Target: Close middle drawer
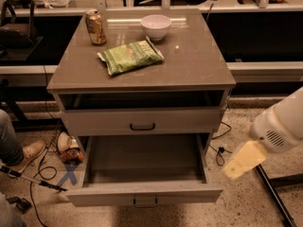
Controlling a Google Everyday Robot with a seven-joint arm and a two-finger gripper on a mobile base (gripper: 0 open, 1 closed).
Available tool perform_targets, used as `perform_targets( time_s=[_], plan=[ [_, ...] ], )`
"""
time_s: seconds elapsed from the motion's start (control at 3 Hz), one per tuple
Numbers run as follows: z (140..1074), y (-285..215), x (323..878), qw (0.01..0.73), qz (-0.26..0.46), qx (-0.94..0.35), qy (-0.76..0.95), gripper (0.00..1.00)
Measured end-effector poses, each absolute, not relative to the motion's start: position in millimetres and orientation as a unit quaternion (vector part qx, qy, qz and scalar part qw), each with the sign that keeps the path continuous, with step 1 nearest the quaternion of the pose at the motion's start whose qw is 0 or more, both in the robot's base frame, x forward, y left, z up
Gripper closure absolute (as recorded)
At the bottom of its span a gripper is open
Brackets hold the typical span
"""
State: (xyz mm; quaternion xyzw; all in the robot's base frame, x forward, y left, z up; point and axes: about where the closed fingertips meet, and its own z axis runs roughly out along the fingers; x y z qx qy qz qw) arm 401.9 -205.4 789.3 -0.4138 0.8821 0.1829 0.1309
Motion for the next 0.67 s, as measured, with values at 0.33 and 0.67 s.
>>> perform_targets(
  time_s=[0.33,0.67],
  plan=[
    [720.7,-186.0,383.9,0.115,0.207,-0.329,0.914,0.00],
    [699.4,-183.7,383.9,0.123,0.200,-0.305,0.923,0.00]
  ],
)
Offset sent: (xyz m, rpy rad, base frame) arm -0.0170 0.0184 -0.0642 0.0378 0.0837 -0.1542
